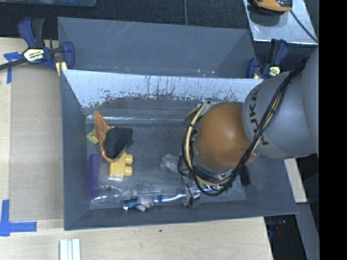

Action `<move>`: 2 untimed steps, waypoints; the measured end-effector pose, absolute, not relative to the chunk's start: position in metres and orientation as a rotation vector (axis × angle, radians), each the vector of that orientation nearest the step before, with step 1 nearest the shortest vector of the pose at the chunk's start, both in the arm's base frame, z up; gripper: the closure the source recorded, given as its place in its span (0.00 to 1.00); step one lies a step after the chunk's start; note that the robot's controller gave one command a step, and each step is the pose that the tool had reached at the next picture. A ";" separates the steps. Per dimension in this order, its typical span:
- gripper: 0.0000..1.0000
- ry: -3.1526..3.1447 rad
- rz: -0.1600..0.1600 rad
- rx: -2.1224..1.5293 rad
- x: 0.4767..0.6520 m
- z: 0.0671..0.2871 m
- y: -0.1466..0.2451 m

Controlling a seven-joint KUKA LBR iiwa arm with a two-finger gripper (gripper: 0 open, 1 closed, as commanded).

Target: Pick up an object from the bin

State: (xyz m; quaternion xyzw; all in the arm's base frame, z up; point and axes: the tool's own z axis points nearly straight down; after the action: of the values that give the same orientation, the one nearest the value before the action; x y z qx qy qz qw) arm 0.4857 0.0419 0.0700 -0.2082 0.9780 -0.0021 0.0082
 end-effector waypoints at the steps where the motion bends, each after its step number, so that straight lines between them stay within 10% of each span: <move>1: 1.00 2.983 -0.002 -0.929 0.486 0.072 0.049; 2: 1.00 2.983 -0.002 -0.929 0.486 0.072 0.049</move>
Offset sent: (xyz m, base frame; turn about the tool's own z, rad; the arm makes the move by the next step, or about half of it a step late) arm 0.0000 0.0000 0.0000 0.0000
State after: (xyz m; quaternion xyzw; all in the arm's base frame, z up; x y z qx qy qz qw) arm 0.4860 0.0488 0.0721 -0.2973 0.9547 -0.0006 0.0086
